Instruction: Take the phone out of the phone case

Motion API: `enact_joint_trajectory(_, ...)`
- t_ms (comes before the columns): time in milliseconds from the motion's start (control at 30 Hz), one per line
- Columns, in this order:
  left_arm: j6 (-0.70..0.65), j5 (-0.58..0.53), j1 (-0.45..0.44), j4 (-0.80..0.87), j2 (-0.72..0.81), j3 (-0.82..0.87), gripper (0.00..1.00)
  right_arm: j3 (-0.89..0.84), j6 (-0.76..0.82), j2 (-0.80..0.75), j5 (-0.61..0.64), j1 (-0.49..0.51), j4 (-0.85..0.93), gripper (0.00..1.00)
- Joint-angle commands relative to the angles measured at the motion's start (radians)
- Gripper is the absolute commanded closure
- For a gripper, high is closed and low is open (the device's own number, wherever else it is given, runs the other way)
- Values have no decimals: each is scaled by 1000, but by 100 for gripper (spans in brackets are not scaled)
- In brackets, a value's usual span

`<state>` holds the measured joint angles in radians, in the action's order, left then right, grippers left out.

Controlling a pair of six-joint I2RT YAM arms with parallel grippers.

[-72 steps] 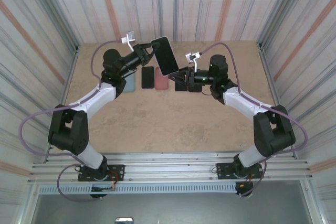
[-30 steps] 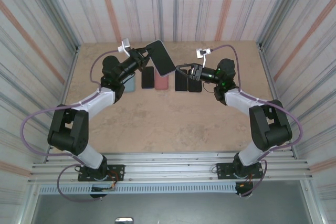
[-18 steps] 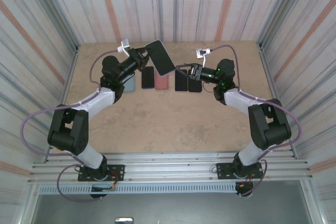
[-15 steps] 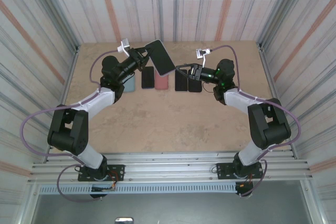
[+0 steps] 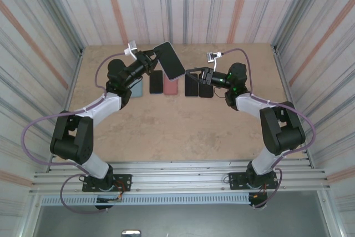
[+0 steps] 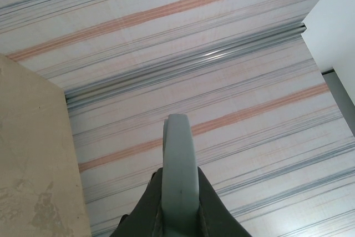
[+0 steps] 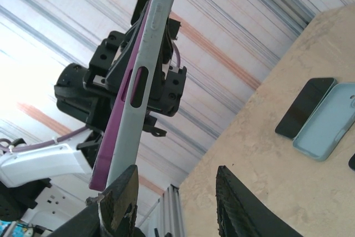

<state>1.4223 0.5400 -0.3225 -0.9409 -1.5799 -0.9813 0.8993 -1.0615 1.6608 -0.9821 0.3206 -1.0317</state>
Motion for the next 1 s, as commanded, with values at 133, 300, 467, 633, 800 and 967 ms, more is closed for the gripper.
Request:
enact_joint_trajectory(133,-29,9,3,-25,63,-21,100,3,-55,-24,-8,-16,-91,60)
enact_joint_trajectory(300,-28,12,2,-23,60,-29,100,10,-61,-24,-14,-15,-92,60)
enact_joint_trajectory(467,-9,19,-2,-41,52,-43,100,18,-63,8,-18,-7,-87,61)
enact_joint_trajectory(633,-18,22,-4,-27,55,-47,100,31,-55,17,-26,6,-87,60)
enact_joint_trajectory(800,-14,19,-7,-38,42,-54,100,39,-47,22,-36,9,-68,61)
enact_joint_trajectory(967,-24,20,-11,-25,37,-61,100,39,-34,18,-34,12,-54,60)
